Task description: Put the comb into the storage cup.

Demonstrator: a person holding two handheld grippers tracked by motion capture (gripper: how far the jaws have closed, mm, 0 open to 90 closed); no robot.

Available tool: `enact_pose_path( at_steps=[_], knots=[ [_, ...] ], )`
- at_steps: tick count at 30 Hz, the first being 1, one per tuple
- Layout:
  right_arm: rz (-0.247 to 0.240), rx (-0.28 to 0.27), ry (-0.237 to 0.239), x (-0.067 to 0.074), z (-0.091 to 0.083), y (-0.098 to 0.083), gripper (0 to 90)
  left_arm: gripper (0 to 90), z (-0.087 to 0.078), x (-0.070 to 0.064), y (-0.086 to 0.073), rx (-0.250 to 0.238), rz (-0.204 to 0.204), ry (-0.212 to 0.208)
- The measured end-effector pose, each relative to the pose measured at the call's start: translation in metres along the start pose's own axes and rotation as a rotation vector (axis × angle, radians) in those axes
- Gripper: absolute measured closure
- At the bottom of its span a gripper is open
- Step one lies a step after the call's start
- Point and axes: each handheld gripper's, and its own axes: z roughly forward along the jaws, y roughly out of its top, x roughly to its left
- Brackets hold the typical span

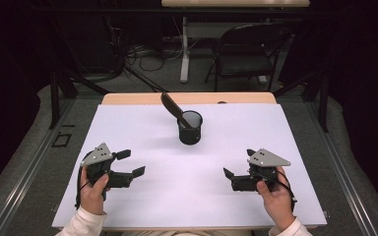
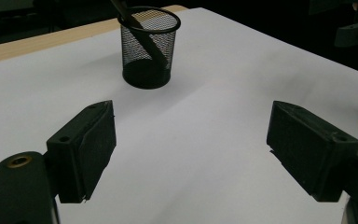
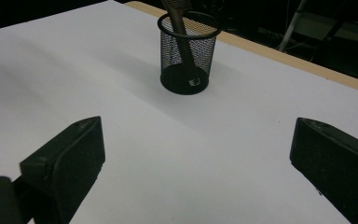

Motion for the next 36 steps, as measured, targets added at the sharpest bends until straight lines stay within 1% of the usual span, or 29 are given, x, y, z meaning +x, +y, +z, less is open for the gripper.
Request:
enact_pose_path(
  at_steps=[9, 15, 16, 24, 30, 36],
  knots=[
    [0.051, -0.014, -0.054, -0.012, -0.005, -0.015, 3.0, 16.0, 0.001, 0.007, -0.013, -0.019, -0.043, 0.014],
    [0.107, -0.008, -0.059, -0.021, -0.002, -0.025, 3.0, 16.1, 0.002, 0.008, -0.017, -0.029, -0.046, 0.03],
    [0.109, -0.006, -0.063, -0.022, -0.002, -0.026, 3.0, 16.1, 0.002, 0.009, -0.018, -0.031, -0.052, 0.036],
    [0.154, -0.024, -0.109, -0.034, -0.002, -0.036, 3.0, 16.0, -0.001, 0.015, -0.026, -0.052, -0.08, 0.063],
    [0.175, -0.019, -0.152, -0.043, -0.001, -0.045, 3.0, 16.1, -0.002, 0.019, -0.03, -0.058, -0.086, 0.086],
    [0.199, -0.017, -0.18, -0.051, -0.001, -0.051, 3.0, 16.1, -0.003, 0.023, -0.034, -0.06, -0.09, 0.099]
  ],
)
